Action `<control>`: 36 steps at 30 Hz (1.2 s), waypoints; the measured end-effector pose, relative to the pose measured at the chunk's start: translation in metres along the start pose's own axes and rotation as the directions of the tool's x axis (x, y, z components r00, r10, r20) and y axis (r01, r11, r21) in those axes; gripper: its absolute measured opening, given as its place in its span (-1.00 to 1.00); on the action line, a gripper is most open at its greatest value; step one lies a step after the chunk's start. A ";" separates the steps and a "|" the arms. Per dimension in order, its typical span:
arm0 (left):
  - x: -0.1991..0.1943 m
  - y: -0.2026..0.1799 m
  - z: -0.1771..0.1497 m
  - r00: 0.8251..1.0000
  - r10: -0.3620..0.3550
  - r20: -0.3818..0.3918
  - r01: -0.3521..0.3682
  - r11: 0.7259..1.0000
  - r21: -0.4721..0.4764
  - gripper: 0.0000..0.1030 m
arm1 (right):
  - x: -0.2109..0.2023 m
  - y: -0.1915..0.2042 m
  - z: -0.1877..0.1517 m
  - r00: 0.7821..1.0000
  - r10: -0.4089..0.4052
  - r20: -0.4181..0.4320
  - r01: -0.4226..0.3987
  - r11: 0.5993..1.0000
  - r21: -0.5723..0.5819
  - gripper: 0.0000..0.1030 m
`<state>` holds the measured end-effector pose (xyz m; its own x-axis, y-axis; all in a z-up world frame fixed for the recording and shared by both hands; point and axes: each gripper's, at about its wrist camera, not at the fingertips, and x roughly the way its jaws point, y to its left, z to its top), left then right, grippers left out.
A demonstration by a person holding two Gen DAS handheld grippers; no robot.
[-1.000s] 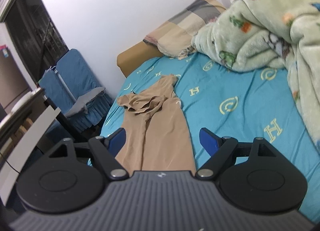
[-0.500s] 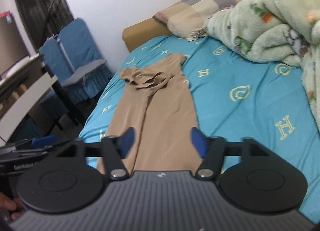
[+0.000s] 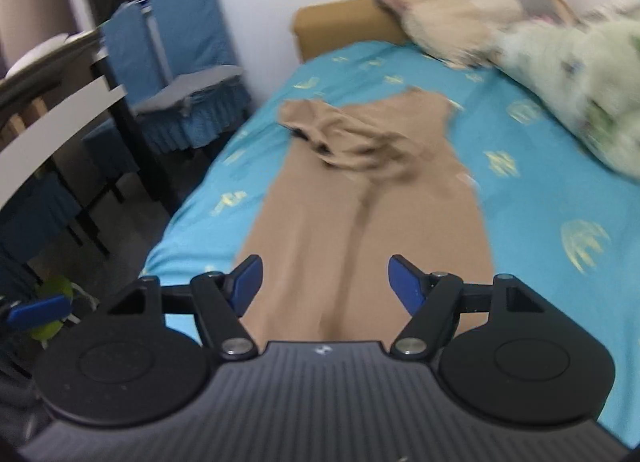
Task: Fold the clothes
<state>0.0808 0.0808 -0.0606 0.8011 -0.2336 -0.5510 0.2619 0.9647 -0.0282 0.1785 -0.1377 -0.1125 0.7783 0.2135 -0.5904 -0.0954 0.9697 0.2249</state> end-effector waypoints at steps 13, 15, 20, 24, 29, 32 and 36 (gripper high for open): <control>0.073 0.062 -0.020 0.996 0.003 -0.084 -0.018 0.983 -0.182 0.81 | 0.189 -0.038 0.082 0.976 -0.125 0.176 0.168 0.953 -0.252 -0.91; 0.080 0.060 -0.024 0.996 0.007 -0.084 -0.021 0.985 -0.171 0.81 | 0.194 -0.054 0.100 0.965 -0.147 0.217 0.192 0.959 -0.208 -0.91; 0.093 0.046 -0.030 0.998 0.003 -0.065 -0.008 0.997 -0.080 0.81 | 0.221 -0.098 0.143 0.919 -0.286 0.272 0.314 0.947 -0.069 -0.92; 0.102 0.044 -0.035 0.997 -0.012 -0.073 0.007 0.997 -0.072 0.81 | 0.253 -0.134 0.154 0.910 -0.369 0.190 0.373 0.928 0.014 -0.92; 0.111 0.047 -0.037 0.996 -0.016 -0.085 0.008 0.995 -0.095 0.81 | 0.246 -0.144 0.141 0.935 -0.310 0.174 0.296 0.950 0.101 -0.57; 0.111 0.047 -0.036 0.996 -0.016 -0.089 0.006 0.994 -0.106 0.81 | 0.222 -0.141 0.128 0.934 -0.304 0.187 0.283 0.950 0.131 0.56; 0.098 0.044 -0.032 0.999 -0.001 -0.055 -0.003 0.998 -0.071 0.81 | 0.165 -0.127 0.105 0.941 -0.275 0.195 0.253 0.959 0.128 0.52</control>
<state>0.1535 0.1039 -0.1423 0.7703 -0.2274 -0.5958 0.2209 0.9716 -0.0853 0.3838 -0.2385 -0.1573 0.8803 -0.0885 -0.4662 0.1849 0.9688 0.1652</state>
